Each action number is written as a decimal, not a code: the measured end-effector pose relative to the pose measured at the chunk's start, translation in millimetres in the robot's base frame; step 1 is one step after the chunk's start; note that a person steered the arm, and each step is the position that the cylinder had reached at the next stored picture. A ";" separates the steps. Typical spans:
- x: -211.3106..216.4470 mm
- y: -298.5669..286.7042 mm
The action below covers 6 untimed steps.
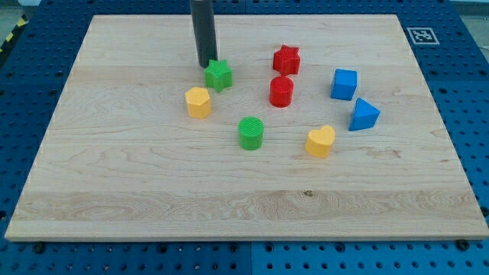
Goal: Move the green star to the bottom right of the yellow hexagon
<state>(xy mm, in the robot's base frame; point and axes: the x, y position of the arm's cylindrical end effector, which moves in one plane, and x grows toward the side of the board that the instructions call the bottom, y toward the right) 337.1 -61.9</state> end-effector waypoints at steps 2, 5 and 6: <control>37.9 40.2; 77.8 81.1; 68.2 103.0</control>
<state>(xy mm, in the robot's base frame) 405.3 41.1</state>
